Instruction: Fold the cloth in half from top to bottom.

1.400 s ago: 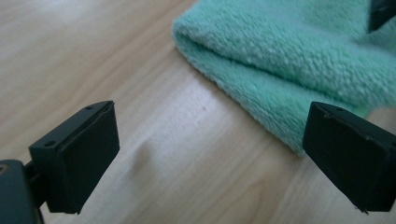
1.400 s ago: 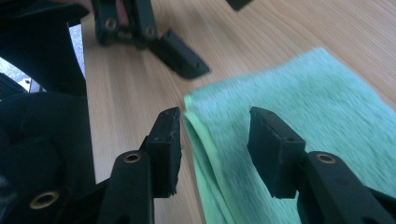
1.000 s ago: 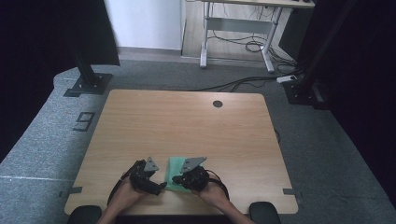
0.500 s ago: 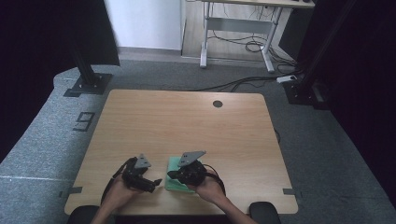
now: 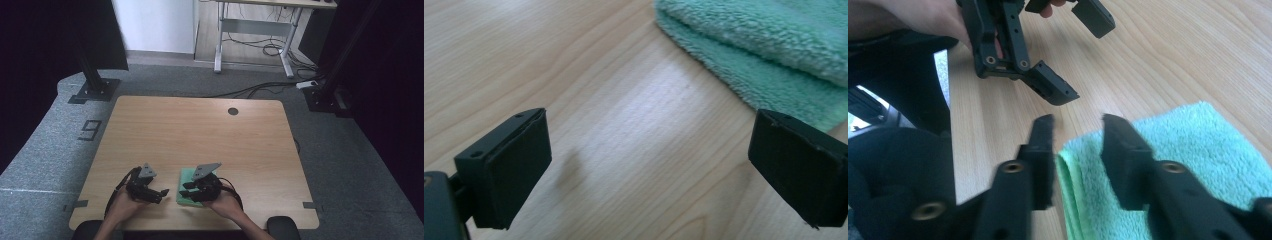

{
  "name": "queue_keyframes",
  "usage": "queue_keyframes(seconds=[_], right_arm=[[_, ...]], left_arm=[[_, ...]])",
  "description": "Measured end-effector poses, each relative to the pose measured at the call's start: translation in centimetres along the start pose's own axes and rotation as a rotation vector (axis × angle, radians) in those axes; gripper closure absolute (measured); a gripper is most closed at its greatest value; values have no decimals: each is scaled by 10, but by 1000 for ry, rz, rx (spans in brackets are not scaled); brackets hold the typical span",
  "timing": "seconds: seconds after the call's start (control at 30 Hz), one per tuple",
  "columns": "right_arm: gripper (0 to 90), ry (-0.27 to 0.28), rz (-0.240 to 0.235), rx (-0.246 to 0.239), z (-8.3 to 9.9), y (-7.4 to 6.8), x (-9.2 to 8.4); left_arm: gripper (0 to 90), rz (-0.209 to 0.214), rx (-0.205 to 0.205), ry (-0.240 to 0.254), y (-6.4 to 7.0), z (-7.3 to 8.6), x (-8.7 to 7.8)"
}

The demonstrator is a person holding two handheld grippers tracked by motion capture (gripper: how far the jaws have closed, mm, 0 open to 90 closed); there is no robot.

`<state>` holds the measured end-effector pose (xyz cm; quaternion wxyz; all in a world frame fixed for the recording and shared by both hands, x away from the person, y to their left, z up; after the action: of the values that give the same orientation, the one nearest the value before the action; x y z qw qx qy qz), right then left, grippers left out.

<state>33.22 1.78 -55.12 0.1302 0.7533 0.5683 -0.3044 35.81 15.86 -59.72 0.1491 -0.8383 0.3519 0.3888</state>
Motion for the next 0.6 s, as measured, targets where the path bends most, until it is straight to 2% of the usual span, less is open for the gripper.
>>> queue_keyframes(seconds=[0.1,0.27,0.43,0.47,0.6], right_arm=[[611,-22,16,-4,9,0,6],[882,-55,41,-23,19,3,16],[891,-40,53,-22,13,6,6],[891,-22,60,-23,7,8,-1],[891,2,62,-25,-4,9,-11]], left_arm=[[33,2,9,-7,3,1,2],[33,-8,-3,-5,-3,2,0],[33,-20,-29,7,-12,3,-5],[33,-22,-34,9,-14,3,-6],[33,-27,-47,16,-18,4,-10]])
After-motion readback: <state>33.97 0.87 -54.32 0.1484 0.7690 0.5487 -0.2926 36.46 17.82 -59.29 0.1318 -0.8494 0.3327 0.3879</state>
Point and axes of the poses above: each handheld gripper's, and its own axes: x roughly forward along the jaws, z roughly out of its underside, y roughly to its right, the point moved 9 cm from there along x, roughly forward along the jaws
